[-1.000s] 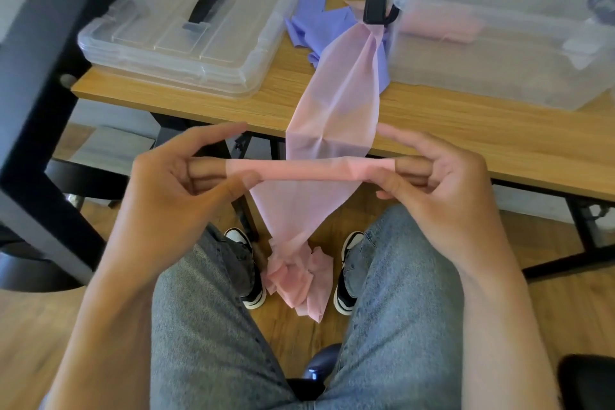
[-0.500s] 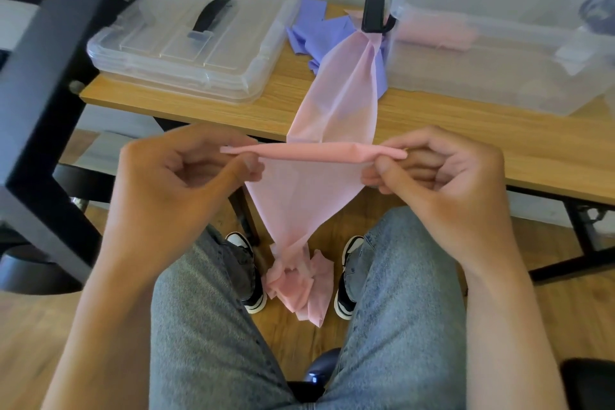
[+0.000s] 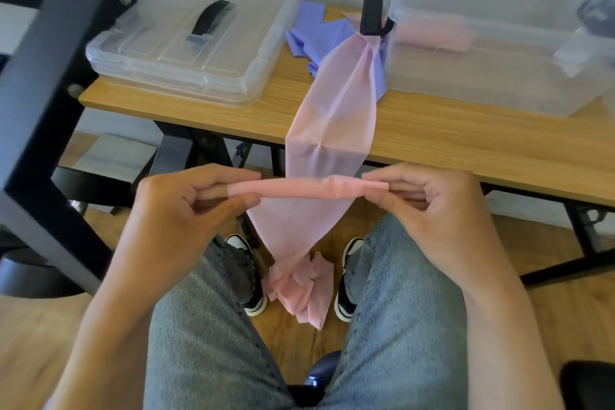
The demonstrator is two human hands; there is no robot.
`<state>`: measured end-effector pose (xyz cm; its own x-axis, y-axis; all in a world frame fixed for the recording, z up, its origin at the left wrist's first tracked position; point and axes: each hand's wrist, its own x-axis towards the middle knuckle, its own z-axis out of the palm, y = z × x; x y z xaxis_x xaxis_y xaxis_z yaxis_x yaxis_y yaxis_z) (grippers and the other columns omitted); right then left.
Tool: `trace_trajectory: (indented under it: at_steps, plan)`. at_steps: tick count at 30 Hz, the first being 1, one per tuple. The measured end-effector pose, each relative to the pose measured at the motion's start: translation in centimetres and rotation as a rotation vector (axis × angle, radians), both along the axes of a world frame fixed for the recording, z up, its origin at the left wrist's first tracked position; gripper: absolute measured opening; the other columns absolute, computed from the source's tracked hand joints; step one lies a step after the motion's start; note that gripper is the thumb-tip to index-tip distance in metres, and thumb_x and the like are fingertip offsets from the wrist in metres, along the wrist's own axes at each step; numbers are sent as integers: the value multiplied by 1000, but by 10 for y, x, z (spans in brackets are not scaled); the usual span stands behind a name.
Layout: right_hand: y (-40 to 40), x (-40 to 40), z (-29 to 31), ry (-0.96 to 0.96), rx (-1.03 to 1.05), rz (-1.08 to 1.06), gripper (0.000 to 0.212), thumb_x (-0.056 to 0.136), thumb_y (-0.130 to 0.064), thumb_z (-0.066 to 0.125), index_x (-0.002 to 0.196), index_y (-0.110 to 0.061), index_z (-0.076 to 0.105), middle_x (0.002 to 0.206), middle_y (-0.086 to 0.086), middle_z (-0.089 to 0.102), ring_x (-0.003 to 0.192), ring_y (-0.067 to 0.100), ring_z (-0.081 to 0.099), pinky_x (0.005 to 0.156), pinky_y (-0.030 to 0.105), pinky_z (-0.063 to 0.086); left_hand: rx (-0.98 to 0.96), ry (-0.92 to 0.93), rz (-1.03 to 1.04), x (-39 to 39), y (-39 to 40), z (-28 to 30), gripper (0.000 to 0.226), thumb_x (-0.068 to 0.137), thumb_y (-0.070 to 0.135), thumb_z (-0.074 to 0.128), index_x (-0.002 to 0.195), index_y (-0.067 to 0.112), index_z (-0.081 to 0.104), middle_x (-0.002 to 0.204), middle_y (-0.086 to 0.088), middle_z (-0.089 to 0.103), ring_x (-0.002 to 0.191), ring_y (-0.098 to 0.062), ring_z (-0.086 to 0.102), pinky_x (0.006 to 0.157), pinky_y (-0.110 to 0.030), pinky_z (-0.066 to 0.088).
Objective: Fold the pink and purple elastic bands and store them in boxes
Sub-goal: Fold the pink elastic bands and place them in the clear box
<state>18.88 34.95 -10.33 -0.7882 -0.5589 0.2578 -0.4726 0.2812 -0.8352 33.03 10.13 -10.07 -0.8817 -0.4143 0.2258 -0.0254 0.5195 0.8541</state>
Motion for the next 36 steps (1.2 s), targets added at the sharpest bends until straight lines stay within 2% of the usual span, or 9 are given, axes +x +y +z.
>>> trace_trajectory:
  at_steps: [4,7,12,16,21,27,30,33,36]
  plan:
    - [0,-2,-5,97,60,20,8,90,-19,79,98,-20,79,71,-11,73,66,9,73,64,27,60,-61,20,14,2,-4,-3,21,84,31,75,105,30,77,73,14,76,64,-7,75,60,-23,60]
    - [-1,-1,-10,80,20,39,3,92,-16,76,95,-17,76,62,-6,68,58,14,70,59,34,58,8,41,17,1,-2,-7,22,86,25,75,107,24,77,73,8,77,65,-10,76,66,-30,63]
    - [-5,4,-14,-166,-161,19,9,90,-10,78,98,-12,75,87,-1,80,82,20,78,76,41,64,197,95,48,-4,3,-10,20,84,18,77,105,16,78,92,3,81,84,-19,79,77,-31,64]
    - [-7,3,-18,-161,-202,-14,11,90,-15,77,100,-11,75,89,-1,80,84,19,79,77,47,64,230,125,92,-9,5,-13,20,81,15,79,101,13,77,86,2,80,76,-22,78,65,-27,63]
    - [-4,-3,-17,-107,-65,-51,46,89,-18,79,130,-35,67,100,-19,79,96,-1,74,86,18,58,209,34,48,-14,0,-10,43,79,15,80,119,29,71,92,12,80,80,-9,77,72,-20,61]
    - [-6,-12,-22,112,42,-96,13,91,-16,79,101,-23,80,92,-16,74,85,4,71,70,23,59,-36,7,61,-23,-4,-13,21,81,24,81,98,37,77,82,17,77,71,-5,73,66,-18,59]
    - [-11,-15,-23,132,-10,-141,10,90,-16,78,98,-20,78,103,-6,60,91,14,62,62,28,58,-98,56,78,-31,-5,-13,19,82,33,79,100,39,77,82,9,71,67,-15,64,62,-30,57]
    - [-13,-22,-27,75,-46,-215,9,90,-19,79,97,-25,77,123,-7,58,108,11,62,68,32,60,5,21,71,-43,-8,-19,19,80,35,79,99,38,79,99,7,63,81,-17,61,71,-26,55]
    - [-18,-27,-30,-95,-91,-246,8,90,-19,79,95,-24,78,139,-7,59,106,10,68,67,35,63,206,-102,37,-60,-9,-24,10,88,27,77,96,31,79,112,14,71,100,-1,68,85,-17,52]
